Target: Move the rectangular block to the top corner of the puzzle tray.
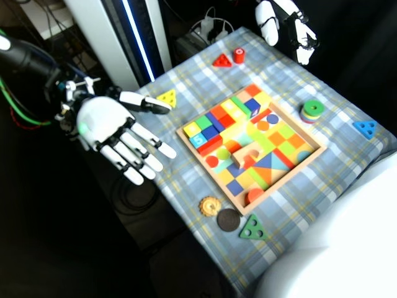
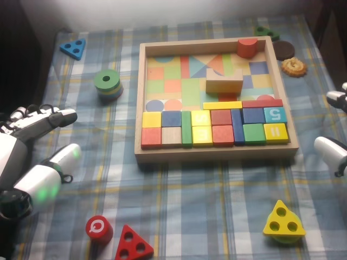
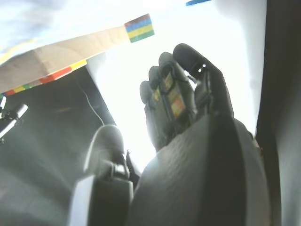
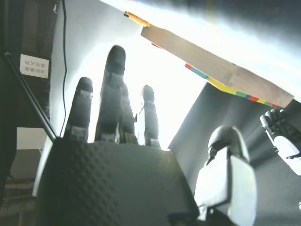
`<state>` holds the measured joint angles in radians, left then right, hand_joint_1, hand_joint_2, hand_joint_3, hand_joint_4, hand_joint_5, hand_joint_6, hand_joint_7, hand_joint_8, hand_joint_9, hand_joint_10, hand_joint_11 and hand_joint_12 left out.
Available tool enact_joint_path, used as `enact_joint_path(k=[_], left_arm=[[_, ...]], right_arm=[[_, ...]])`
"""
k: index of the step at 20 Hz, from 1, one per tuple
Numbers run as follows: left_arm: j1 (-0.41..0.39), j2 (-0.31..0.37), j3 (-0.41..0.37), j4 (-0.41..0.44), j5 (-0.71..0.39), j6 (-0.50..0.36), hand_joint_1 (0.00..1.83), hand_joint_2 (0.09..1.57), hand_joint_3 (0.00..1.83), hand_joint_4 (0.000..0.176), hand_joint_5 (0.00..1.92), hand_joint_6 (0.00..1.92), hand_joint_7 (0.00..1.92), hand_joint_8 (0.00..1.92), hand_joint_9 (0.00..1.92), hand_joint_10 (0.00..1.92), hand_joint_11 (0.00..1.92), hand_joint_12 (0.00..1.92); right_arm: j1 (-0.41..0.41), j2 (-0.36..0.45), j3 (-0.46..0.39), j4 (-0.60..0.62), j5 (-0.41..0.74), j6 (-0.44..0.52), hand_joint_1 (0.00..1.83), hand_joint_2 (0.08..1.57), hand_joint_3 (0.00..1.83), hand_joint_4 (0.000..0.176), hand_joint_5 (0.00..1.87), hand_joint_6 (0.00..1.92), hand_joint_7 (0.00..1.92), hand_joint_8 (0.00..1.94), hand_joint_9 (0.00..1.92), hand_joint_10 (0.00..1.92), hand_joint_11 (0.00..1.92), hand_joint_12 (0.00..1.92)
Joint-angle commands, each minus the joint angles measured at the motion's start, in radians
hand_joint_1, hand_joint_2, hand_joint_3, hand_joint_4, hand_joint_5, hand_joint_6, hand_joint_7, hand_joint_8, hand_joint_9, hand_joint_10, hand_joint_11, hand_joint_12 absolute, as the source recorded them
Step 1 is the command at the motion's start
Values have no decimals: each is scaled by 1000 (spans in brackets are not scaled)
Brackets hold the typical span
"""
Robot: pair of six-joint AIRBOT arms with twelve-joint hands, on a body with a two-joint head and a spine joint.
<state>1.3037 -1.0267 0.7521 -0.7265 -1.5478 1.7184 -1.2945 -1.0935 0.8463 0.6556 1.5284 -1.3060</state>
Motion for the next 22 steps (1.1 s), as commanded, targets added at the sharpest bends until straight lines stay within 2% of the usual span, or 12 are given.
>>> enact_joint_path(k=[1, 6, 9, 10, 12, 15, 16, 17, 19, 20, 21, 22], left_arm=[[-1, 0, 5, 43, -113, -9, 551, 1412, 4, 37, 564, 5, 410, 2, 238, 48, 0, 147], [-1, 1, 4, 44, -113, -9, 622, 1399, 0, 32, 588, 3, 421, 1, 257, 14, 0, 230], [-5, 8, 1, 47, -111, -9, 596, 1411, 4, 22, 586, 0, 418, 1, 262, 10, 0, 223], [-7, 10, 0, 47, -109, -9, 595, 1410, 3, 18, 587, 1, 419, 2, 266, 11, 0, 220], [-10, 14, -2, 48, -104, -9, 594, 1417, 2, 10, 592, 1, 423, 1, 269, 7, 0, 169], [-11, 17, -4, 49, -102, -9, 621, 1410, 0, 0, 600, 3, 423, 0, 267, 4, 0, 150], [-12, 17, -4, 49, -100, -9, 633, 1404, 0, 0, 601, 2, 419, 3, 268, 3, 0, 227], [-12, 18, -4, 49, -98, -9, 605, 1403, 0, 7, 598, 0, 416, 2, 267, 2, 0, 233], [-12, 19, -3, 49, -94, -9, 535, 1410, 3, 0, 597, 1, 422, 2, 278, 5, 0, 207], [-12, 21, -4, 50, -94, -9, 520, 1413, 2, 0, 596, 0, 427, 2, 284, 6, 0, 252], [-13, 22, -4, 51, -94, -9, 564, 1410, 0, 0, 593, 1, 428, 1, 284, 5, 0, 269], [-13, 23, -4, 51, -93, -9, 576, 1408, 0, 0, 591, 0, 429, 1, 280, 3, 0, 273]], right_arm=[[3, 0, 4, -43, 116, 5, 99, 1228, 2, 30, 446, 4, 391, 4, 290, 16, 0, 698], [3, 7, 2, -54, 116, 6, 93, 1236, 1, 31, 433, 1, 392, 1, 300, 7, 0, 715], [13, 31, 7, -86, 109, 42, 197, 1256, 2, 0, 601, 16, 611, 18, 544, 43, 10, 1248], [18, 46, 19, -109, 100, 83, 320, 1318, 0, 0, 854, 18, 882, 201, 680, 702, 297, 1573], [40, 70, 42, -153, 56, 121, 435, 1363, 1, 0, 985, 26, 831, 802, 677, 1334, 515, 1780], [96, 112, 63, -223, -22, 121, 454, 1352, 0, 0, 1000, 30, 786, 987, 696, 1290, 518, 1726], [113, 121, 73, -247, -48, 131, 768, 1303, 0, 102, 737, 1156, 806, 982, 755, 1288, 619, 1715], [127, 127, 93, -275, -76, 173, 794, 1317, 0, 154, 637, 1455, 805, 1010, 772, 1321, 654, 1724], [159, 128, 152, -335, -135, 309, 814, 1333, 0, 126, 596, 1553, 815, 1232, 822, 1549, 726, 1867], [187, 124, 199, -379, -184, 407, 750, 1317, 0, 0, 564, 665, 886, 1396, 913, 1723, 864, 1910], [203, 122, 220, -401, -210, 445, 1177, 1260, 3, 0, 496, 207, 768, 1452, 911, 1833, 899, 1919], [223, 122, 240, -430, -242, 472, 1279, 1240, 0, 14, 467, 57, 756, 1451, 939, 1881, 955, 1921]])
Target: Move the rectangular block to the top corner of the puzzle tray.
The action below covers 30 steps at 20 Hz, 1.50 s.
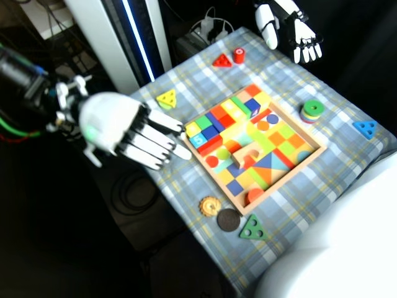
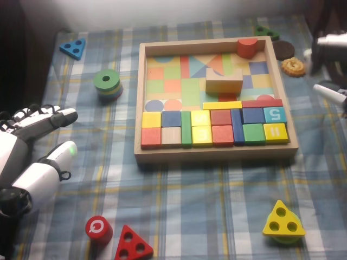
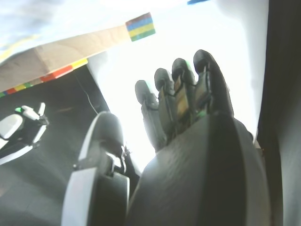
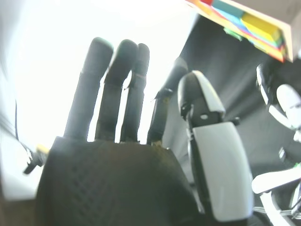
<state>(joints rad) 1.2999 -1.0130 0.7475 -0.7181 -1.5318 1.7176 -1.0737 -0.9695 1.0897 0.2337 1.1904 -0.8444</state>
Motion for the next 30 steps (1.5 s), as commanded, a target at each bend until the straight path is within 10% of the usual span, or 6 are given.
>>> enact_joint_path(k=[1, 5, 9, 16, 17, 30], left_arm=[[-9, 10, 1, 43, -107, -8, 566, 1404, 0, 3, 591, 0, 427, 0, 279, 2, 0, 256], [-5, 11, 0, 42, -107, -8, 608, 1399, 0, 3, 597, 0, 434, 1, 277, 0, 0, 162], [-5, 11, 0, 42, -107, -8, 563, 1416, 1, 2, 584, 3, 417, 1, 259, 1, 0, 104], [-2, 11, -1, 41, -108, -8, 579, 1420, 0, 0, 579, 3, 423, 2, 270, 5, 0, 174], [-1, 11, -1, 41, -108, -8, 579, 1415, 0, 0, 588, 6, 426, 2, 270, 5, 0, 187], [3, 11, -3, 39, -109, -8, 578, 1413, 0, 4, 580, 1, 431, 1, 278, 2, 0, 158]], right_arm=[[29, -1, 9, -40, 56, 14, 1304, 1242, 2, 40, 414, 13, 738, 1482, 974, 1913, 1009, 1921], [138, -2, 58, -171, -91, 25, 1297, 1276, 27, 0, 341, 1, 659, 1604, 1025, 1921, 1078, 1921], [202, -2, 74, -240, -148, 27, 1306, 1265, 34, 72, 63, 0, 665, 1589, 1028, 1921, 1094, 1921], [282, -8, 94, -372, -241, 96, 1315, 1101, 426, 33, 47, 18, 647, 1708, 1141, 1921, 1188, 1921], [293, -29, 136, -435, -256, 221, 1515, 1093, 152, 0, 39, 1, 916, 1932, 1240, 1921, 1286, 1921], [349, -37, 139, -504, -336, 156, 1101, 1168, 18, 0, 275, 7, 1232, 1941, 1452, 1921, 1431, 1921]])
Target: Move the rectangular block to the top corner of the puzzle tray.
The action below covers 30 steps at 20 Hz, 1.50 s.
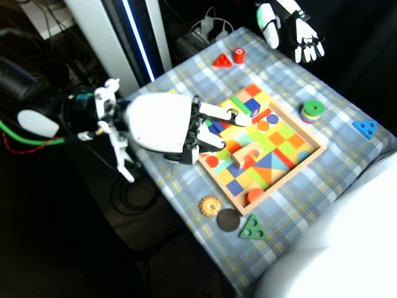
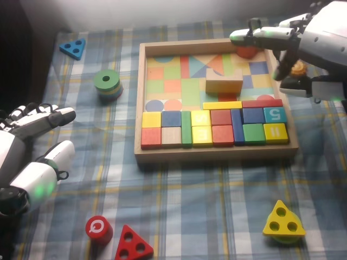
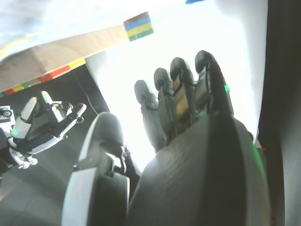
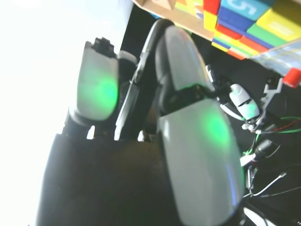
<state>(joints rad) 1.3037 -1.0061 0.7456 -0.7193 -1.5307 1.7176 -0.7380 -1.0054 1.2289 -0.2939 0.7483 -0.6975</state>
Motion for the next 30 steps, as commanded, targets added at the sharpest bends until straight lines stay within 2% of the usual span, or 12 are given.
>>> enact_joint_path(k=[1, 2, 4, 6, 10, 12, 20, 24, 26, 27, 29, 30], left_arm=[[0, 4, -1, 39, -110, -8, 578, 1414, 0, 0, 587, 3, 432, 1, 276, 1, 0, 164], [1, 3, -1, 39, -110, -8, 585, 1417, 0, 0, 592, 3, 436, 1, 283, 3, 0, 200], [1, 3, -1, 38, -110, -8, 531, 1422, 2, 0, 581, 1, 432, 1, 277, 0, 0, 163], [1, 3, -1, 38, -110, -8, 541, 1422, 1, 0, 590, 2, 442, 2, 287, 3, 0, 199], [1, 3, -1, 38, -109, -8, 589, 1412, 0, 0, 590, 1, 432, 0, 275, 2, 0, 170], [1, 3, -1, 37, -109, -8, 615, 1405, 0, 0, 590, 0, 429, 0, 263, 0, 0, 149], [1, 2, -2, 38, -109, -8, 574, 1408, 1, 0, 593, 5, 432, 3, 274, 3, 0, 176], [1, 4, -2, 38, -109, -8, 593, 1408, 0, 0, 587, 2, 436, 2, 281, 6, 0, 213], [1, 3, -2, 38, -108, -8, 616, 1406, 0, 0, 592, 2, 439, 3, 279, 4, 0, 187], [1, 3, -2, 38, -107, -8, 604, 1408, 0, 0, 588, 1, 437, 1, 279, 3, 0, 168], [1, 3, -1, 39, -106, -8, 598, 1412, 1, 11, 575, 1, 416, 1, 260, 0, 0, 98], [1, 3, -1, 39, -106, -8, 612, 1407, 0, 9, 579, 2, 419, 1, 262, 1, 0, 125]], right_arm=[[19, -1, -9, 23, 98, -21, 1065, 1173, 14, 0, 309, 13, 1259, 1941, 1475, 1921, 1453, 1921], [27, 1, -21, 23, 88, -60, 1071, 1176, 12, 0, 343, 18, 1290, 1941, 1497, 1921, 1471, 1921], [40, 9, -40, 23, 73, -114, 1306, 1132, 0, 0, 467, 18, 1456, 1941, 1628, 1921, 1610, 1921], [43, 10, -40, 25, 73, -114, 1399, 1118, 0, 0, 526, 16, 1519, 1930, 1690, 1921, 1613, 1921], [49, 10, -34, 22, 63, -114, 1510, 1130, 0, 0, 506, 2, 1524, 1941, 1681, 1921, 1648, 1921], [54, 7, -28, 22, 57, -114, 1664, 1126, 0, 0, 513, 3, 1507, 1941, 1660, 1921, 1652, 1921], [81, -54, 35, -14, -21, -114, 1539, 1190, 20, 0, 561, 7, 1383, 1941, 1546, 1921, 1569, 1921], [94, -79, 61, -35, -57, -114, 1590, 1196, 16, 0, 569, 7, 1398, 1941, 1576, 1921, 1620, 1921], [98, -88, 73, -48, -76, -114, 1615, 1198, 15, 26, 582, 8, 1428, 1941, 1611, 1921, 1648, 1921], [102, -91, 78, -58, -90, -114, 1592, 1199, 15, 29, 574, 4, 1389, 1941, 1589, 1921, 1620, 1921], [109, -95, 82, -81, -112, -114, 1653, 1158, 0, 0, 586, 4, 1447, 1941, 1615, 1921, 1613, 1921], [111, -97, 83, -92, -120, -114, 1657, 1153, 0, 0, 591, 5, 1464, 1941, 1615, 1921, 1615, 1921]])
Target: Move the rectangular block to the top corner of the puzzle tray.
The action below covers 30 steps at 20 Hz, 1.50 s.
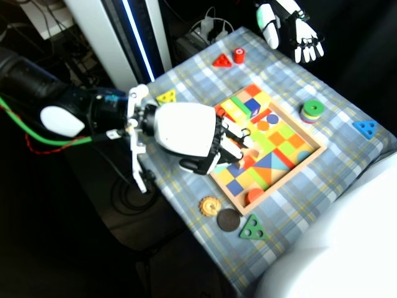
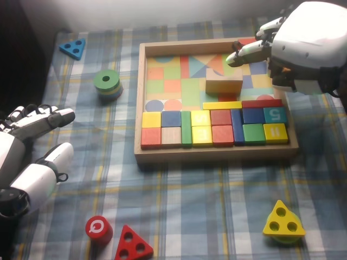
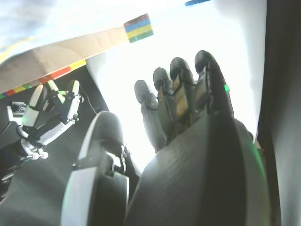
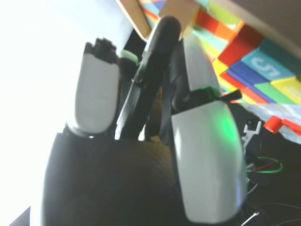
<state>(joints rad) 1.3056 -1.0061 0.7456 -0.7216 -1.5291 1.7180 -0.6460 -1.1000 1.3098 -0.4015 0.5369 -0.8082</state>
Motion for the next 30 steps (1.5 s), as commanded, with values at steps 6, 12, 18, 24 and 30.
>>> enact_joint_path(k=[6, 12, 18, 24, 30], left_arm=[[-1, 3, 0, 43, -105, -8, 578, 1413, 0, 0, 596, 1, 435, 1, 283, 5, 0, 259], [-1, 3, 0, 45, -101, -8, 583, 1410, 0, 5, 580, 3, 424, 2, 269, 7, 0, 142], [-1, 3, 1, 46, -96, -8, 600, 1406, 0, 7, 589, 4, 430, 3, 274, 6, 0, 234], [-1, 3, 0, 46, -93, -8, 579, 1407, 0, 20, 582, 0, 426, 1, 280, 4, 0, 253], [-1, 3, 0, 46, -93, -8, 625, 1397, 0, 9, 597, 2, 430, 0, 282, 2, 0, 254]], right_arm=[[44, -16, 15, -40, 42, 2, 1614, 1169, 2, 0, 613, 7, 1426, 1941, 1575, 1921, 1616, 1921], [58, -19, 38, -177, 23, 160, 1573, 1191, 11, 0, 641, 4, 1388, 1941, 1561, 1921, 1606, 1921], [85, -19, 41, -276, -17, 204, 1640, 1168, 0, 0, 665, 4, 1339, 1941, 1535, 1921, 1604, 1921], [88, -18, 38, -311, -54, 205, 1551, 1189, 10, 0, 631, 2, 1313, 1941, 1504, 1921, 1572, 1921], [88, -12, 38, -332, -79, 210, 1620, 1164, 1, 42, 615, 0, 1270, 1941, 1451, 1921, 1499, 1921]])
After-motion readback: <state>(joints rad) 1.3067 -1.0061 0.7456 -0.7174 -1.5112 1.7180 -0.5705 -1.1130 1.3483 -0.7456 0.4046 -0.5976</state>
